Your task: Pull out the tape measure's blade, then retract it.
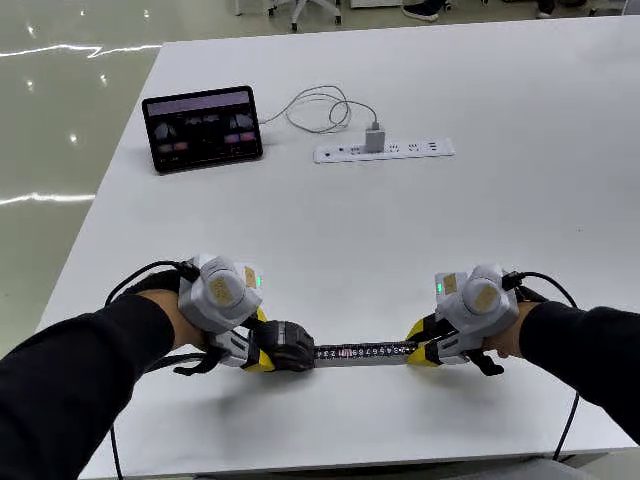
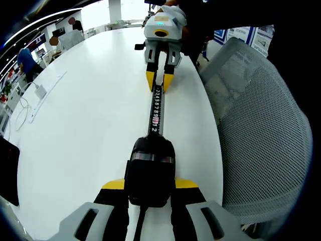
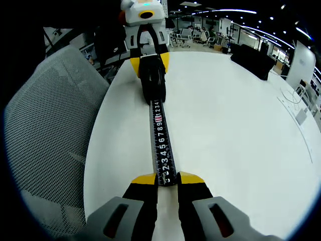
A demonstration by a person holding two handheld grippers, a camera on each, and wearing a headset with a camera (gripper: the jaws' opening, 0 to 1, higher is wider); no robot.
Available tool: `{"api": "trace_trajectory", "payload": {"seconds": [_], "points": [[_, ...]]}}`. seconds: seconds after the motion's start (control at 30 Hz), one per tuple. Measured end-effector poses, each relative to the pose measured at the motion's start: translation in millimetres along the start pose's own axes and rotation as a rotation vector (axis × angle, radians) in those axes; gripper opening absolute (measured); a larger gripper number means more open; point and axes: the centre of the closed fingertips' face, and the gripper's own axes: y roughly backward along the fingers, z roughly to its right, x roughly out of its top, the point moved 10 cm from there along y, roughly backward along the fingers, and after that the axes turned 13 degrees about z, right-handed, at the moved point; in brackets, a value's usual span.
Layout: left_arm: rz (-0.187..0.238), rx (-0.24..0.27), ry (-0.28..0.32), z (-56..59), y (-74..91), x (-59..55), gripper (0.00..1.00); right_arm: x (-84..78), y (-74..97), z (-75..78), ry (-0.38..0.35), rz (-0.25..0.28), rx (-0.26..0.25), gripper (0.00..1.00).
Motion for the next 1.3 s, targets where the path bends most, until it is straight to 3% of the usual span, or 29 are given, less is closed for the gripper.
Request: {"api": "trace_trajectory", "payload": {"seconds": [1.3], "points": [[-0.006, 0.013, -0.01, 2.6, -0.4, 1.6, 0.28, -15.4, 23.2, 6.4, -0.003, -0.031, -0.018, 0.1]]}}
